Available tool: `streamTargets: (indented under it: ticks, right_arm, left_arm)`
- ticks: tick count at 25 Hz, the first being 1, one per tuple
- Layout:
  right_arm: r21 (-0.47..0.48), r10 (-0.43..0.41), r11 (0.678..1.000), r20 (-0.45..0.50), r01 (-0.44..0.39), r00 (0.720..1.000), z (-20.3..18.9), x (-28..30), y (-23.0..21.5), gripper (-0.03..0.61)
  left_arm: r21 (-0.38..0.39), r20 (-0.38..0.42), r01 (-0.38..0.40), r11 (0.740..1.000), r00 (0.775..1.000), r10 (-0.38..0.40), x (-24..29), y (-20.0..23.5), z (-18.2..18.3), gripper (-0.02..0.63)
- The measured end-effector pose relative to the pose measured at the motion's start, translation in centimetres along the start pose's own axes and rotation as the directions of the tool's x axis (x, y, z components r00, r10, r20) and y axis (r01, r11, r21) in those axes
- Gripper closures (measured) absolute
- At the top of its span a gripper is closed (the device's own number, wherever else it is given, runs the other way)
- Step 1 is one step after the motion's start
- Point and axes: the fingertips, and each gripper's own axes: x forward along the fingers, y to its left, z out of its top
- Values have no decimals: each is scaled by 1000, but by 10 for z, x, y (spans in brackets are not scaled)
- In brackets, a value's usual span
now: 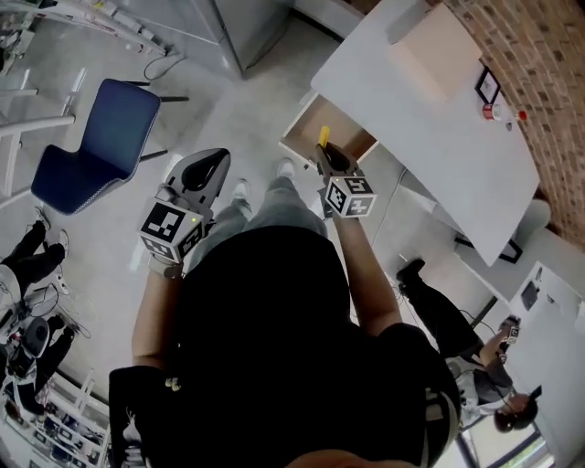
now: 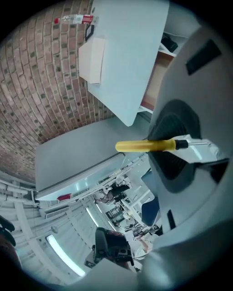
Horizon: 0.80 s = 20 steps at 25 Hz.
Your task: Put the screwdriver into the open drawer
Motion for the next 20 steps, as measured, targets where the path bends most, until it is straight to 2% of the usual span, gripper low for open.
streamTargets:
  ticks: [3,7,14,20]
  right_arm:
    - [-1,15,1000,-60,-15,998,-21,19,-15,497]
    - [-22,37,999,-135,-41,990,-48,43,-32,497]
    - [-15,53,998,-224,-57,973,-87,85,-59,497]
    - [-51,43,997,-295,-61,955,-113,125,-75,497]
  left_arm:
    - [-27,-25,-26,999,999,25,4,0,-14,606]
    - [-26,-73,-62,998,996,60,9,-3,-33,606]
    - [-80,-114,-146,986,984,136,12,2,-65,606]
    - [-116,-174,-187,975,971,165,16,13,-94,606]
